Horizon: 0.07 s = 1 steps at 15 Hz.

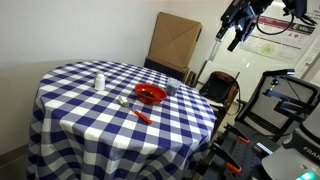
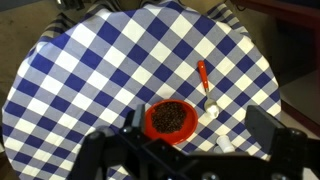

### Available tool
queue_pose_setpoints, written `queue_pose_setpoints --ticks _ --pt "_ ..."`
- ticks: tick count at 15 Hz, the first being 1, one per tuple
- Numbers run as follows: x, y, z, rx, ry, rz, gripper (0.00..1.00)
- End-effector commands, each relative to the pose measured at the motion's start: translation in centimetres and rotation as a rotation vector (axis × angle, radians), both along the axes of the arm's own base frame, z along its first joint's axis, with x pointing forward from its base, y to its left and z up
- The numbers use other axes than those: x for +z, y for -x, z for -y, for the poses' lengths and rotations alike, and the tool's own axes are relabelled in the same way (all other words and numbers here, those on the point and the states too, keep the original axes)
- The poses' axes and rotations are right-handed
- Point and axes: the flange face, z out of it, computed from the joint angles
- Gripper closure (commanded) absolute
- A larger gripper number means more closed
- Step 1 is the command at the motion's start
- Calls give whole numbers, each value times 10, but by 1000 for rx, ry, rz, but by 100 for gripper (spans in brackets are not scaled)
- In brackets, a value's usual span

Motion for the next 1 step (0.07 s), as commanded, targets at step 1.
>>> queue_pose_setpoints --ticks 1 --pt "1 0 0 0 0 -1 0"
